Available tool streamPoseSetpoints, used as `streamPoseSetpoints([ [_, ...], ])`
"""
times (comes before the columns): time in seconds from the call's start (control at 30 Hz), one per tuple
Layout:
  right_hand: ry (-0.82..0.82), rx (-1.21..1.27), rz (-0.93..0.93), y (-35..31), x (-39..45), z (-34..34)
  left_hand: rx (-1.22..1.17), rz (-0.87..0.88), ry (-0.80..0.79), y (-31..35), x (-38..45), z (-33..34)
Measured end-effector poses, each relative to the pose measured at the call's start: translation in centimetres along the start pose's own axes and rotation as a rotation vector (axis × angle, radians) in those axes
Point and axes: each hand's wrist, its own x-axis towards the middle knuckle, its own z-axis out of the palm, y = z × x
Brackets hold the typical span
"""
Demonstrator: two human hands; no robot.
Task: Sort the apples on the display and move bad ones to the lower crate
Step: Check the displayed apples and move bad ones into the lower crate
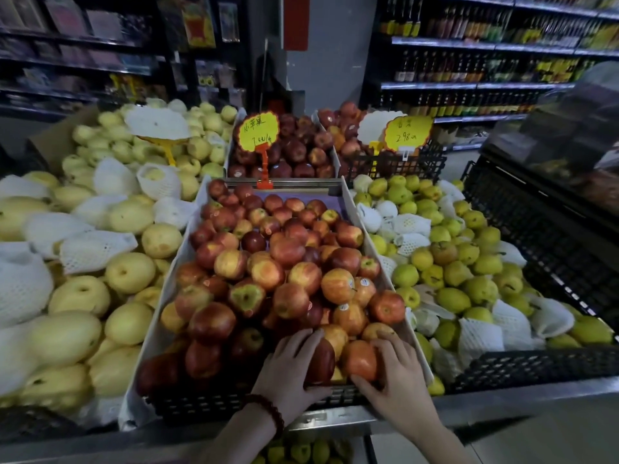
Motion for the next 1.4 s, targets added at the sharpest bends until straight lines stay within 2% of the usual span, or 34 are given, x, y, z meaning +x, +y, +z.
streamPoseSetpoints([
  [0.1, -0.017, 0.002, 0.022, -0.4, 0.1, -0.6, 0.004, -0.017, 0.014, 0.6, -0.2, -0.3],
  [0.23, 0.101, 0.174, -0.013, -2.0, 0.6, -2.7, -0.069, 0.010, 0.164, 2.0, -0.3, -2.0],
  [0.33, 0.208, 0.390, -0.024, -4.5, 0.5, -4.2, -0.236, -0.021, 0.312, 3.5, -1.2, -4.2],
  [0.43, 0.177, 0.652, -0.029, -6.9, -1.0, -4.3, -0.457, -0.063, 0.448, 4.1, -3.6, -5.4],
  [0.5, 0.129, 0.710, -0.083, -7.4, -2.8, -2.7, -0.591, -0.046, 0.425, 3.5, -5.9, -4.7],
  [0.63, 0.012, 0.736, -0.184, -6.7, -7.2, 3.6, -0.750, -0.025, 0.185, 0.3, -10.3, 1.6],
  [0.83, -0.188, 0.798, -0.077, -1.8, -12.2, 18.0, -0.763, -0.261, 0.103, -9.2, -13.4, 16.1],
  [0.97, -0.347, 0.754, 0.008, 1.8, -13.9, 28.2, -0.725, -0.411, 0.107, -16.3, -13.9, 24.4],
  [1.1, -0.408, 0.712, -0.010, 4.9, -14.5, 37.5, -0.650, -0.484, 0.097, -22.6, -13.1, 32.1],
  [1.23, -0.366, 0.737, -0.046, 7.6, -15.5, 45.5, -0.554, -0.478, 0.109, -27.2, -12.8, 38.8],
  [1.4, -0.334, 0.764, -0.096, 10.8, -17.6, 51.2, -0.391, -0.463, 0.134, -30.4, -13.5, 45.2],
])
